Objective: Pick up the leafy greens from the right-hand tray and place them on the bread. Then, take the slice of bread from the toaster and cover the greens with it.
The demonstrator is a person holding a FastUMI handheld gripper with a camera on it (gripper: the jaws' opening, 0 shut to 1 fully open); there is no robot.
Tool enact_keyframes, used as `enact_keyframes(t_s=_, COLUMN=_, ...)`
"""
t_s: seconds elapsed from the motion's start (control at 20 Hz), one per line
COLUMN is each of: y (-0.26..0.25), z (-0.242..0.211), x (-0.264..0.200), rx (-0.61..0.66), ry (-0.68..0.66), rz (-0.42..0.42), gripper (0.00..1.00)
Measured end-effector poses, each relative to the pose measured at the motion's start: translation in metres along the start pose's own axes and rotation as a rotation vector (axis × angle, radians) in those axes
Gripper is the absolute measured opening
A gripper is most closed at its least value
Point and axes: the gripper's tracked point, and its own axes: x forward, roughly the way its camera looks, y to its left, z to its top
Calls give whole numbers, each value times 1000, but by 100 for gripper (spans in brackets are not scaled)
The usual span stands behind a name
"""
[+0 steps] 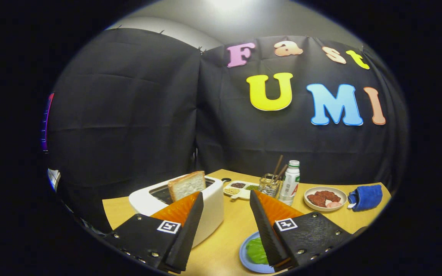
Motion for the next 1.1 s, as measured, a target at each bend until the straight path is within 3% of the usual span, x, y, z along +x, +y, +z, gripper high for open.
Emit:
enact_keyframes(t_s=0.2, y=45, z=-1, x=17, rx=-17, ry=8, rz=57, gripper=75)
enact_keyframes(t_s=0.5, y=72, z=-24, x=51, rx=-13, ry=58, rz=65, gripper=75)
enact_keyframes(t_s=0.65, y=69, z=-26, x=64, rx=-1, ry=51, rz=40, gripper=61)
enact_keyframes(t_s=0.8, y=67, z=-28, x=73, rx=34, ry=55, rz=25, gripper=60)
enact_keyframes(t_s=0.9, y=64, z=-25, x=75, rx=37, ry=44, rz=12, gripper=29)
enact_keyframes(t_s=1.05, y=60, z=-26, x=74, rx=32, ry=47, rz=-17, gripper=29)
enact_keyframes(t_s=1.1, y=59, z=-26, x=73, rx=49, ry=34, rz=-28, gripper=18)
